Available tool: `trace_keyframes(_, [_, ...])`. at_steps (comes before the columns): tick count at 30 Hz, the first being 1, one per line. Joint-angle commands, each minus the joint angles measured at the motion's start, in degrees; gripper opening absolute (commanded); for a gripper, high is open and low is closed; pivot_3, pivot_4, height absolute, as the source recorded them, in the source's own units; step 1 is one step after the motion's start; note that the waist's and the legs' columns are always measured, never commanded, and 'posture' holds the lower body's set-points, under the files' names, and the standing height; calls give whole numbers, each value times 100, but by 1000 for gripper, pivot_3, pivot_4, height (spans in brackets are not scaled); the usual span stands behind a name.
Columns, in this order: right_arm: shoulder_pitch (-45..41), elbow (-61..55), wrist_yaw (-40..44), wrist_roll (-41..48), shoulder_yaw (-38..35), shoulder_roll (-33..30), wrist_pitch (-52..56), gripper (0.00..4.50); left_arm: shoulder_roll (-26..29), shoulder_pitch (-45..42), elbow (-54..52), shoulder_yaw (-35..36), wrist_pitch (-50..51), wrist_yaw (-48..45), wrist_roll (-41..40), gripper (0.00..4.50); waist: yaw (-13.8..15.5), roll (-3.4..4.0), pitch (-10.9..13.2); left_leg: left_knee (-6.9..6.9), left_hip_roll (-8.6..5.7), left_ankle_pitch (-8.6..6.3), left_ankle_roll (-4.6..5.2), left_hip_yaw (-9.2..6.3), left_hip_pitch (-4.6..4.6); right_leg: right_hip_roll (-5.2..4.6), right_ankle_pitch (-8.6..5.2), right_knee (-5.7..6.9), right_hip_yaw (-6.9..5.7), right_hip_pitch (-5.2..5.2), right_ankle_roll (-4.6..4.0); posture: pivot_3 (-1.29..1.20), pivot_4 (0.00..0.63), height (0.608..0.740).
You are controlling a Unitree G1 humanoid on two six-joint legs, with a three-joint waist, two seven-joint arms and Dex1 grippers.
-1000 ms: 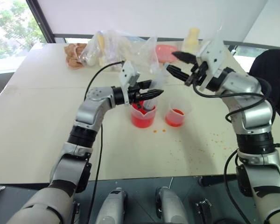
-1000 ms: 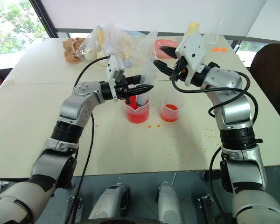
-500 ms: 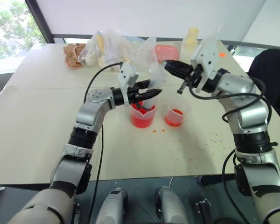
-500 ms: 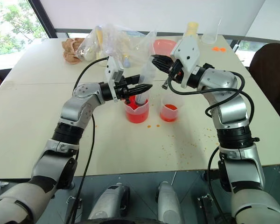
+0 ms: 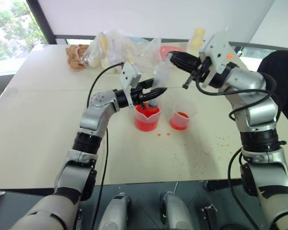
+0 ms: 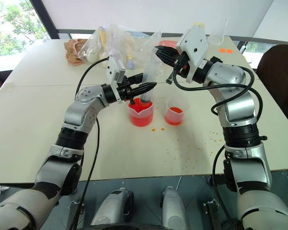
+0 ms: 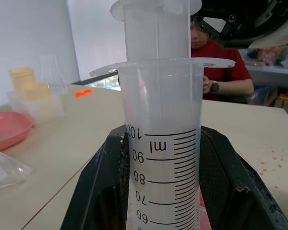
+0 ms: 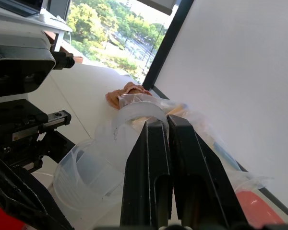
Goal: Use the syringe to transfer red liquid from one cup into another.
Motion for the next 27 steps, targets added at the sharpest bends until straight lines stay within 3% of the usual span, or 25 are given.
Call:
trace_keyframes(1, [-408,-70,-434,68,-648,-39,-125,20,15,114,-42,-110,-7,-123,63,1436,1,0,0,0,0,0,0,0,0,0,0,0,0,0,0,0,150,740])
trace_keyframes(4, [-442,-35,-493,62,-664,-43,-136,20,35,100,-22,-107,-31,-131,68,1436,0,0,0,0,0,0,0,0,0,0,0,0,0,0,0,0,150,740])
trace_keyframes(13, [-202,-315,-270,160,-592,-115,120,4459,-4,-97,-82,55,11,1,-49,1436,2,0,0,0,0,0,0,0,0,0,0,0,0,0,0,0,150,740])
trace_keyframes(17, [244,-732,-118,415,-821,-327,457,4459,42,-213,-292,246,199,152,-203,1436,8,0,0,-1,1,0,0,-2,-1,1,0,-1,-1,0,0,0,150,740])
trace_keyframes(22, [1042,-1448,-51,1509,-1892,-793,1478,4459,308,-269,-589,582,577,320,-416,1436,27,0,0,-1,4,0,1,-12,-3,1,0,-2,-2,1,-1,0,150,740])
trace_keyframes(27, [1312,-1607,-222,1659,-2193,-1034,1715,4459,366,-320,-816,685,874,356,-618,1436,-2,1,0,-2,6,0,1,-9,1,2,0,0,-1,1,-1,0,150,740])
